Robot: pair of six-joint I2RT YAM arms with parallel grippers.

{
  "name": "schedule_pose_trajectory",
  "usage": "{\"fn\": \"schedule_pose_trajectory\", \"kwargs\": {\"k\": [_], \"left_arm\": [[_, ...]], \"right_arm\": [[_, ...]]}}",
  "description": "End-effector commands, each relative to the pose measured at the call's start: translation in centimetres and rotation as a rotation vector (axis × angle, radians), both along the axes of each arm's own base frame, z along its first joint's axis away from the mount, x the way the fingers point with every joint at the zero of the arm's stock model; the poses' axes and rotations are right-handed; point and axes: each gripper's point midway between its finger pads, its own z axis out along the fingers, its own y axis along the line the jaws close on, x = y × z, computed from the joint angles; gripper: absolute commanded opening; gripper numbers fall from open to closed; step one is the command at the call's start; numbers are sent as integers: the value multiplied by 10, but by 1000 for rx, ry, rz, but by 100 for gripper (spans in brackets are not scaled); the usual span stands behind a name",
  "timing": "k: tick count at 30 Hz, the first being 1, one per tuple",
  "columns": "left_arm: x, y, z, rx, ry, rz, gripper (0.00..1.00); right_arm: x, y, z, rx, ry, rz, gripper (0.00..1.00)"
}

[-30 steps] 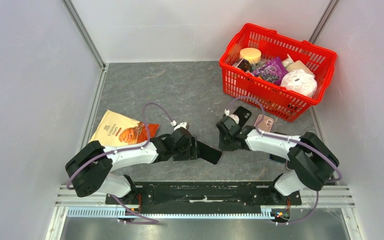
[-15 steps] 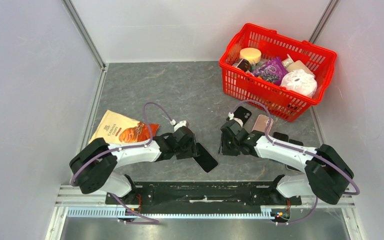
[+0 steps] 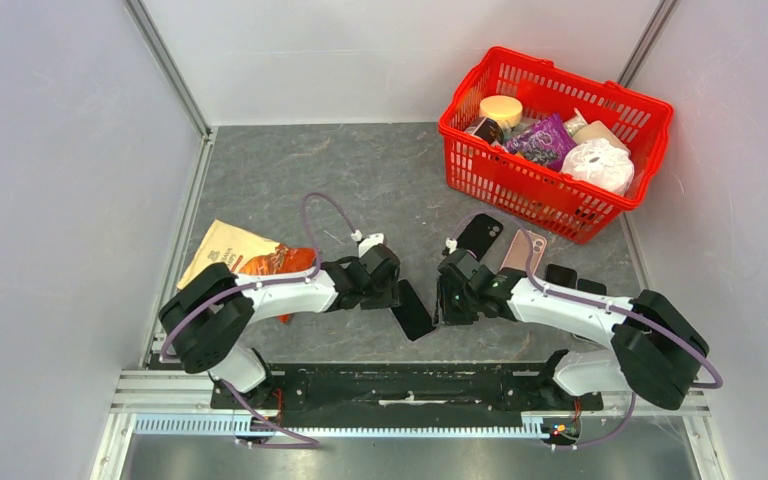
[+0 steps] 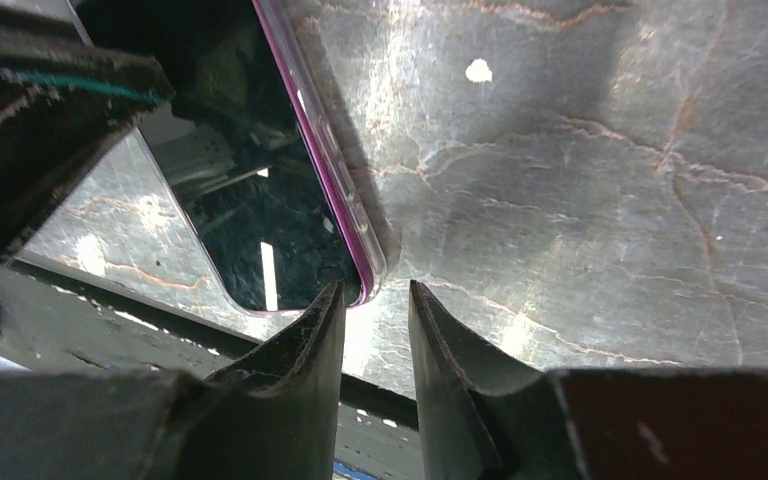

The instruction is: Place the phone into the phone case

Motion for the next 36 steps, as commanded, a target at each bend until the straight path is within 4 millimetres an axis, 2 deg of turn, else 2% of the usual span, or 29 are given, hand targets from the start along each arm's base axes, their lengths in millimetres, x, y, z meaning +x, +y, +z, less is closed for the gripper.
{"fn": "schedule_pose_trajectory", "kwargs": {"k": [1,6,11,18,22,28,33,36], "left_arm": [[-1,18,-20,134,11,-26,53],[1,15,-23,143,16,-34,53],[2,14,-25,146,18,-37,52],[2,15,-25,152,20,-40,52],[2,15,-25,152,20,-39,51],[3,15,-23,148,16,-40,51],[3,15,-22,148,13,-45,50],[4,15,-20,146,7,-43,50]], "right_arm": [[-7,-4,-5,-31,-6,18,35],[-13,-2,-10,-49,5,27,31],[-8,-9,-19,-109,-20,2,28],[-1,-5,-20,-105,-41,-10,27],[2,-9,-31,-160,-38,-22,20],[1,-27,-51,-287,-56,-52,11],[-6,-28,-56,-350,-72,-31,11],[-1,-24,-47,-321,-102,-46,20]]}}
